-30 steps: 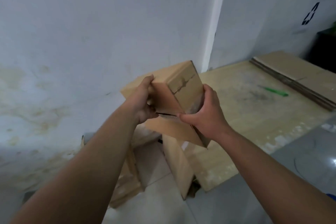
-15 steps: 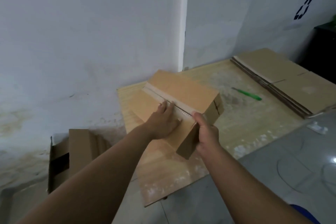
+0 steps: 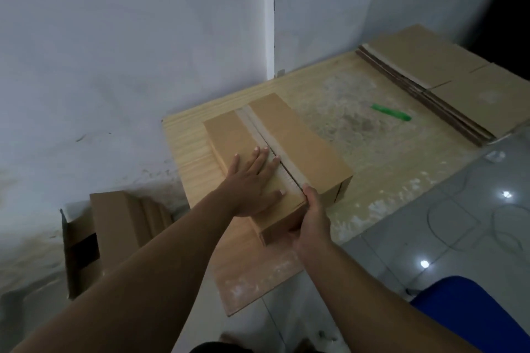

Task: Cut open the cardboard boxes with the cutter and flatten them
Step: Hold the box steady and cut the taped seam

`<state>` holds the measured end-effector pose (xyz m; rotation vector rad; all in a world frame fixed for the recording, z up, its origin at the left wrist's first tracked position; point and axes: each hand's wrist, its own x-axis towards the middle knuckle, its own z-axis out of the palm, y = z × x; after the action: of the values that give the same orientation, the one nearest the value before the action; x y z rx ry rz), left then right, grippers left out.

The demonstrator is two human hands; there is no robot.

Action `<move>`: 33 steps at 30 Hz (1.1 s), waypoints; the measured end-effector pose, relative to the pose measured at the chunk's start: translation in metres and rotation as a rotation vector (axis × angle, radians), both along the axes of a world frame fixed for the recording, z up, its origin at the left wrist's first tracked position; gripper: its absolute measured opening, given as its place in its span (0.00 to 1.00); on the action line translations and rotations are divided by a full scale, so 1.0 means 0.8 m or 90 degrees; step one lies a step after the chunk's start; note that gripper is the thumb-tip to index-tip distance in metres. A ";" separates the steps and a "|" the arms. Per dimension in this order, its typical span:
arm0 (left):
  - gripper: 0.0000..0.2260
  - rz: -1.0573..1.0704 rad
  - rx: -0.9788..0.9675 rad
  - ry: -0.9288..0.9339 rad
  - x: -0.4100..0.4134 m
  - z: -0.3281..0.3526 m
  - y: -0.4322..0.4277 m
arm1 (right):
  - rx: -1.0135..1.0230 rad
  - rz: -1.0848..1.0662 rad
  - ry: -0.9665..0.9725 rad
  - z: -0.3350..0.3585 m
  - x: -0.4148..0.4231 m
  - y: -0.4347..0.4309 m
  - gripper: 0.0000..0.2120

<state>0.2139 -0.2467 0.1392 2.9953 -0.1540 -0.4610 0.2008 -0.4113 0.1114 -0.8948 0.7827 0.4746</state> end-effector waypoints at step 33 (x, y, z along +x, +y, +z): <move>0.37 0.398 0.019 -0.192 0.129 -0.042 -0.046 | -1.127 0.703 -0.586 -0.031 0.454 -0.172 0.16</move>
<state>0.3172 -0.2833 0.1057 2.8968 0.7469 0.0559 0.5641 -0.5492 0.0865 -2.9424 -0.5067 0.1037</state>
